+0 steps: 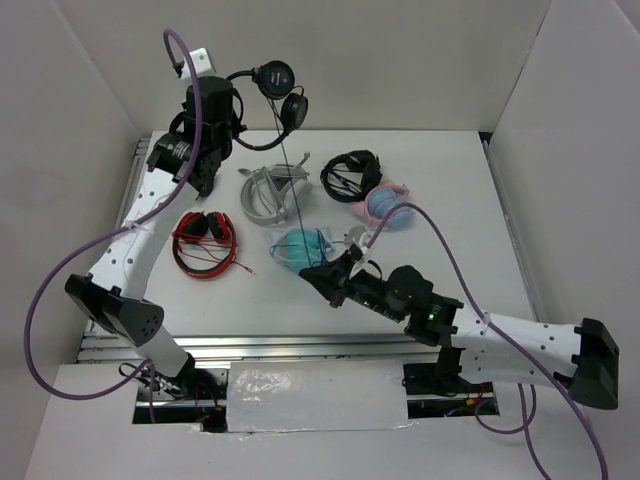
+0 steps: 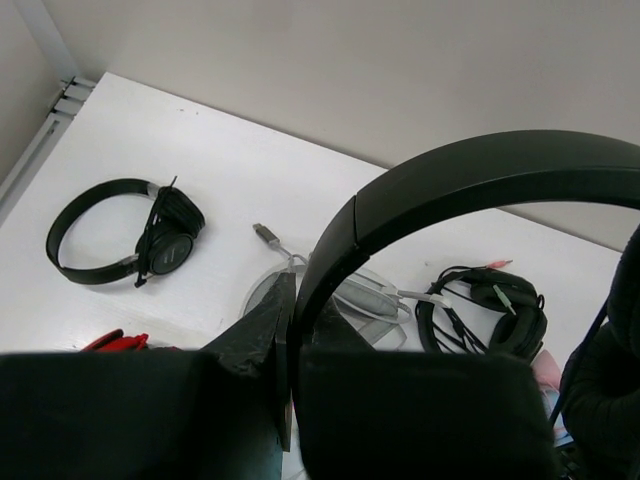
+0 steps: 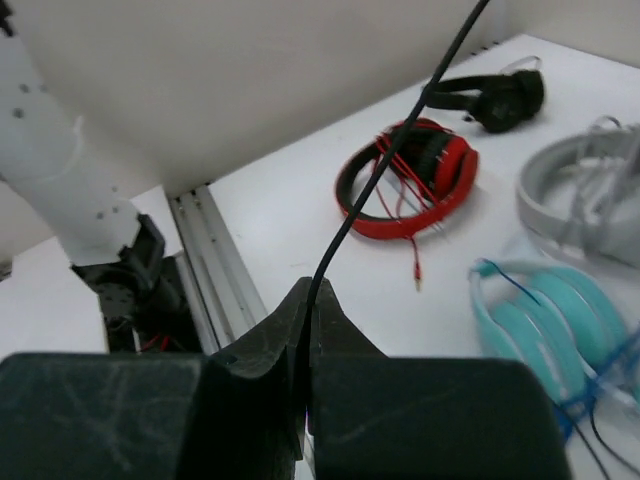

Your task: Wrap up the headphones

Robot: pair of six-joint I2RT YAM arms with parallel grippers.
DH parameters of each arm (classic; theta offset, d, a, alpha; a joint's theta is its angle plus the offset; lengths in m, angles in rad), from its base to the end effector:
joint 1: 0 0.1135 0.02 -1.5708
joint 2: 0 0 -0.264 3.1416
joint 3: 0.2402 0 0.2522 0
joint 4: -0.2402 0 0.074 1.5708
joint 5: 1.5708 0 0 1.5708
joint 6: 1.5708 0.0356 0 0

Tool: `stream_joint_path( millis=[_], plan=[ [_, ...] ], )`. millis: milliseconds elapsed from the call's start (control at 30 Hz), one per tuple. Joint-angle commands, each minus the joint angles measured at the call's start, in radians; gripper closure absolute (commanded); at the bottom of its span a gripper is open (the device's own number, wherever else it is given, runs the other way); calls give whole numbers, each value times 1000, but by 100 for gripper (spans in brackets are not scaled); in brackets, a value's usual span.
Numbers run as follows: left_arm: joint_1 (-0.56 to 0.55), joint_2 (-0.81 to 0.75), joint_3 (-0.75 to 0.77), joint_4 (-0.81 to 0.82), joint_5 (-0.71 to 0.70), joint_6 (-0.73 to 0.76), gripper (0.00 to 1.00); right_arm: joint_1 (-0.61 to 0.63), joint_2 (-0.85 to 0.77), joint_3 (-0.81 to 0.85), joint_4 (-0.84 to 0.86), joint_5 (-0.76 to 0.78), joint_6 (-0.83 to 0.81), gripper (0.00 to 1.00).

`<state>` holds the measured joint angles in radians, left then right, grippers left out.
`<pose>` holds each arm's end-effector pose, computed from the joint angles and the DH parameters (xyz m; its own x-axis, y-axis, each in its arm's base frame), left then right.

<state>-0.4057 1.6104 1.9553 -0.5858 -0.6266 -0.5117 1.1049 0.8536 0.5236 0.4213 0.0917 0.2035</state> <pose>0.3212 -0.1152 0.4920 -0.0915 -0.3924 -0.9152 -0.2848 0.8910 -0.3535 0.0957 0.1832 0.2998 -0.1314 0.1867 -0.9736 -0.8395 0.5014 0.2094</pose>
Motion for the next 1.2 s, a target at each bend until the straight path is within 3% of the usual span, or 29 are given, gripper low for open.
stream_joint_path(
  millis=[0,167,367,533,800,900,1033,1167],
  plan=[
    [15,-4,11,90,-35,-82,100,102,91,162,77,-26,-102,100],
    [27,26,43,70,4,-90,100,188,174,213,70,0,-158,100],
    [120,-35,10,101,178,-91,100,132,118,101,-4,108,-61,100],
    [180,-167,-134,245,563,-82,100,-75,93,-32,66,-86,31,100],
    [147,-211,-213,331,1017,24,100,-333,225,13,169,-303,4,100],
    [96,-222,-229,299,1012,97,100,-431,275,48,171,-348,40,100],
    [53,-280,-359,320,1022,206,100,-614,320,114,136,-484,62,100],
    [-11,-322,-447,305,1003,314,100,-683,328,223,-19,-486,-21,100]
  ],
)
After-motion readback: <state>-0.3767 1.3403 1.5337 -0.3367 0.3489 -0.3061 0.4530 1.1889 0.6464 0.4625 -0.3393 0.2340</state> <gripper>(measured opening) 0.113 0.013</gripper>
